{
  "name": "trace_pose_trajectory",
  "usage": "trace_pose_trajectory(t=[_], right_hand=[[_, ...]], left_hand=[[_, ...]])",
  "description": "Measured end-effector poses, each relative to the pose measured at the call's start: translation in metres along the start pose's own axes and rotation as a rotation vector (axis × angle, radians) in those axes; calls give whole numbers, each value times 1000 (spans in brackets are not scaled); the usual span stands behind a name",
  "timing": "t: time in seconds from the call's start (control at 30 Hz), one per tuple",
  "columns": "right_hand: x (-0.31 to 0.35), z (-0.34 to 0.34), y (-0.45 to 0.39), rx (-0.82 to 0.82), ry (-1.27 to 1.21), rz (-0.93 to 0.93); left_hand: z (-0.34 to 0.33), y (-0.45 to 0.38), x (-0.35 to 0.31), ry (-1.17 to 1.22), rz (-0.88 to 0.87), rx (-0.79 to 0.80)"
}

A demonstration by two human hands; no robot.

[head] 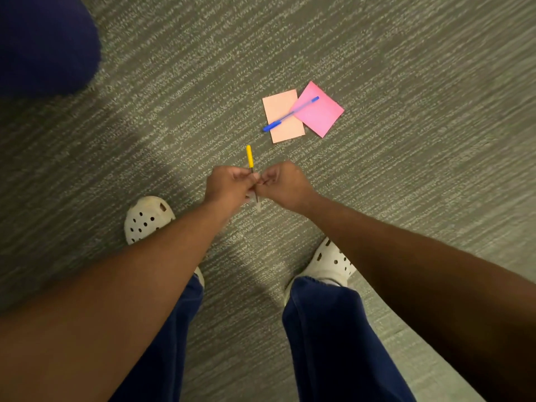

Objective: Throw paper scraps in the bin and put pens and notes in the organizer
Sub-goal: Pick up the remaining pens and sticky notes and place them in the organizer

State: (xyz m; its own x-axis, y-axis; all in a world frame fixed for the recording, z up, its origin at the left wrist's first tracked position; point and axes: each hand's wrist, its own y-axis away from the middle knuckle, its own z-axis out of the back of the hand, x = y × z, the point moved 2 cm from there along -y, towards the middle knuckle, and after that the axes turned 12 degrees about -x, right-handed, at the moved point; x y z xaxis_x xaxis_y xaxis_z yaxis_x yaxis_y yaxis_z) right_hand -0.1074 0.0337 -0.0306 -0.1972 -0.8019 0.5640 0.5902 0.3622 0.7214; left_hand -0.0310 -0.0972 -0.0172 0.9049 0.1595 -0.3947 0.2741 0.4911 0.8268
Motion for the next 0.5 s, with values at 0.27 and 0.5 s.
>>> trace_pose_trajectory(t=[0.27,0.5], right_hand=[[12,65,-76,-356,675,387],[17,68,-99,-243,1123,613]], left_hand=[[12,-20,-14,25,-8,-47],[7,-16,-6,96,7,6]])
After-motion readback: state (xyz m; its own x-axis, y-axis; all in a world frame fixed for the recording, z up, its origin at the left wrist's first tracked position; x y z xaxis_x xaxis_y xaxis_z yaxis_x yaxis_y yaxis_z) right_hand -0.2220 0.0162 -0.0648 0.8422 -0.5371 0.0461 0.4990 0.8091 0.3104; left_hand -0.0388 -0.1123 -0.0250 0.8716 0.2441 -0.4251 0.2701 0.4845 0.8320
